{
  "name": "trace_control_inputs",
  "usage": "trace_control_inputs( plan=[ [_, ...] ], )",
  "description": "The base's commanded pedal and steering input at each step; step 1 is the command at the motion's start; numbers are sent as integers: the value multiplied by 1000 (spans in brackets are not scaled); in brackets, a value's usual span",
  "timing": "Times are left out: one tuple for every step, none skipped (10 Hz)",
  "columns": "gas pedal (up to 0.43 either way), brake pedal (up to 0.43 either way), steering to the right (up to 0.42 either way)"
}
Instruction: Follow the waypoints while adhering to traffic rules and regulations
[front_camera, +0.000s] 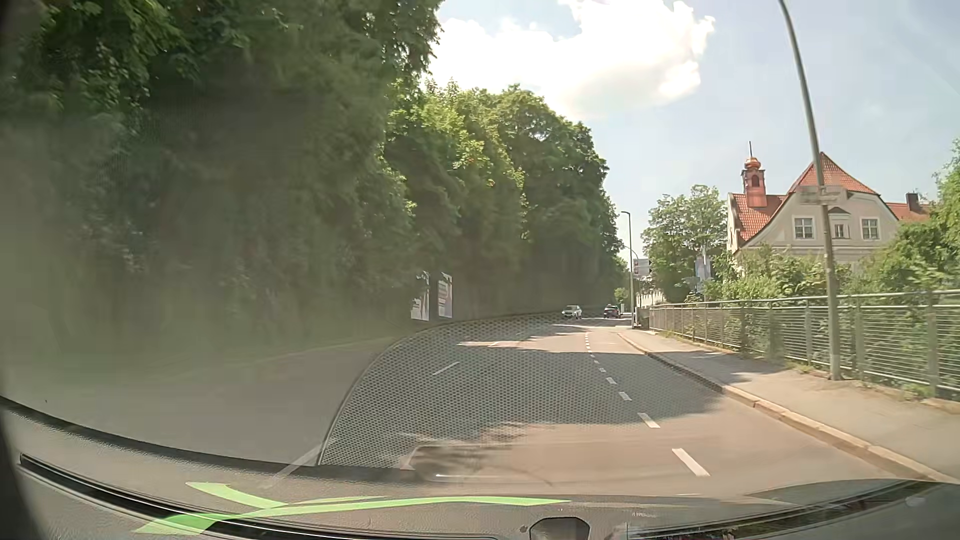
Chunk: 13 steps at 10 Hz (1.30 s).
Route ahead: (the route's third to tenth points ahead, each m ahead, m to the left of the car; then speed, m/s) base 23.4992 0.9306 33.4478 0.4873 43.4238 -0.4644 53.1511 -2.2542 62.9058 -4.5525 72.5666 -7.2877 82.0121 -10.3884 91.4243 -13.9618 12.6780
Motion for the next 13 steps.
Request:
trace_control_inputs(
  plan=[
    [209, 0, 20],
    [209, 0, 21],
    [209, 0, 21],
    [209, 0, 21],
    [209, 0, 21],
    [220, 0, 20],
    [220, 0, 19],
    [220, 0, 19],
    [220, 0, 17],
    [228, 0, 14],
    [228, 0, 13],
    [240, 0, 13],
    [240, 0, 13]
  ],
)
